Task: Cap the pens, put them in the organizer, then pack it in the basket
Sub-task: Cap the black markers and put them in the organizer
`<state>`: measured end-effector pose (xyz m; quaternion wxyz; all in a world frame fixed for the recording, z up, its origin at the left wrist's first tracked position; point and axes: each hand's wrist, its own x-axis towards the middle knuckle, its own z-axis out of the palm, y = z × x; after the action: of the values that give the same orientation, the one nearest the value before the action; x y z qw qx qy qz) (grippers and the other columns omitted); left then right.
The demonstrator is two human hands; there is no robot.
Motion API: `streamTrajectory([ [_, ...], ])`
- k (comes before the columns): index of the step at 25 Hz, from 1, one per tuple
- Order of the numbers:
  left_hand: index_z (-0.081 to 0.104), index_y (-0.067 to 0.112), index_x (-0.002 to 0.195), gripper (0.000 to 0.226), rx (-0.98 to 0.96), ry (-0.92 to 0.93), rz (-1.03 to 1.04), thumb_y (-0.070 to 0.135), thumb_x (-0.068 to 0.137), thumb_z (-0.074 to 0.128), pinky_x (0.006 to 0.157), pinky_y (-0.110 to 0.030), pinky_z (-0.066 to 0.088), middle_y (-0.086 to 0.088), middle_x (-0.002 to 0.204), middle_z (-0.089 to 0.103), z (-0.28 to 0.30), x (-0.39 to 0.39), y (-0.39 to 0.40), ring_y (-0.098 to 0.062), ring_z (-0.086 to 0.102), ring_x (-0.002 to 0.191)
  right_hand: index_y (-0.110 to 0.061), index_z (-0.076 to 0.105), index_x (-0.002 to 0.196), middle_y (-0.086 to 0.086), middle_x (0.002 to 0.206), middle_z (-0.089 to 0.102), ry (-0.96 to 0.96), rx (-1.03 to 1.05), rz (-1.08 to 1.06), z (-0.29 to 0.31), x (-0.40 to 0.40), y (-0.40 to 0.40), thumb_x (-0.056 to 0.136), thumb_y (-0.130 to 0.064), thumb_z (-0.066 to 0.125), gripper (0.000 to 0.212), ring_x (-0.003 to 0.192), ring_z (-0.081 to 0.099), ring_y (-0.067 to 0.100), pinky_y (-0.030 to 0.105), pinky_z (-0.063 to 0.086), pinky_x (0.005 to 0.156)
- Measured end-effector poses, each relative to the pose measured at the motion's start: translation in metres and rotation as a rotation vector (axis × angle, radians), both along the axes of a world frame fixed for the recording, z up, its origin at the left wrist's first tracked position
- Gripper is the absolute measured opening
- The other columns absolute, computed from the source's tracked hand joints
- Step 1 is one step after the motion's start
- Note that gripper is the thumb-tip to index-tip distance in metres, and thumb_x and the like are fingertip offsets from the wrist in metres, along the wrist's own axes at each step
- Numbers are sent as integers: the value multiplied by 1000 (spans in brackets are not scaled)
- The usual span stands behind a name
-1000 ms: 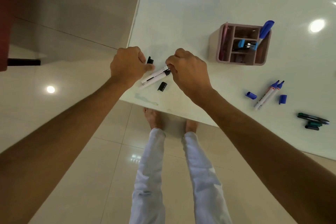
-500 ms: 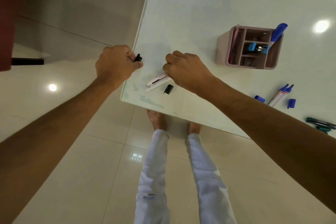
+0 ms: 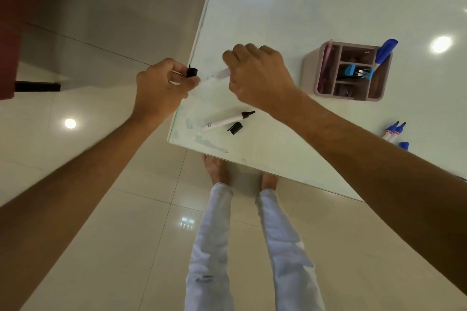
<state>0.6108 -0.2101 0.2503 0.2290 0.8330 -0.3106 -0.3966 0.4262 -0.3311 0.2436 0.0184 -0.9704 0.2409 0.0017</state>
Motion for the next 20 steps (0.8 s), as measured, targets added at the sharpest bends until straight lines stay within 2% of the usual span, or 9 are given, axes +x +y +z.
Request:
streamTrajectory([
  [2,71,23,120,31,-12,67,-5,36,93,79,72,-30,66,6,94,79,10,-2,-1,-11,77,67,-10,65,96,2,67,62,-107,11,-209,18,-10,-11,76,-20,69,23,54,60,26,28,36,53],
  [3,69,27,125,32,-19,114,-19,35,94,77,73,-29,66,4,96,78,15,-4,-2,-12,78,70,-11,64,101,0,68,62,-133,117,-329,29,-19,-15,82,-25,66,24,54,60,24,28,40,54],
  [5,67,30,128,30,-23,215,-49,32,98,73,78,-30,66,2,100,75,23,-10,-5,-17,79,74,-11,65,102,-5,72,69,-311,545,-679,53,-38,-17,87,-27,68,22,57,66,17,27,50,56],
  [7,69,31,128,25,-23,327,-95,30,104,66,83,-32,66,2,98,71,30,-18,-7,-20,77,78,-8,72,102,4,81,79,-612,1043,-1011,77,-59,-13,89,-17,78,17,67,78,21,30,60,60],
  [9,62,29,137,29,-30,478,-119,27,108,59,86,-33,64,-1,99,67,34,-29,-8,-18,74,79,-7,75,107,12,90,81,-733,1261,-1103,90,-82,-4,91,-11,80,17,77,81,27,33,64,65],
  [12,53,19,138,30,-23,609,-128,24,109,59,93,-38,63,-4,99,69,36,-45,-12,-15,71,82,-6,75,109,18,96,80,-807,1377,-1104,95,-106,12,94,-9,76,15,83,81,32,35,65,72],
  [17,68,23,137,30,12,893,-125,21,109,57,95,-29,58,1,105,69,44,-62,-26,-14,70,94,1,74,117,18,98,80,-769,1392,-1079,90,-123,26,95,-8,74,23,86,80,33,42,67,80],
  [20,74,20,130,27,-11,883,-99,21,108,58,97,-27,58,1,101,68,47,-73,-34,-13,70,93,2,74,118,19,99,80,-765,1375,-1079,91,-125,32,95,-8,75,25,85,80,34,43,67,80],
])
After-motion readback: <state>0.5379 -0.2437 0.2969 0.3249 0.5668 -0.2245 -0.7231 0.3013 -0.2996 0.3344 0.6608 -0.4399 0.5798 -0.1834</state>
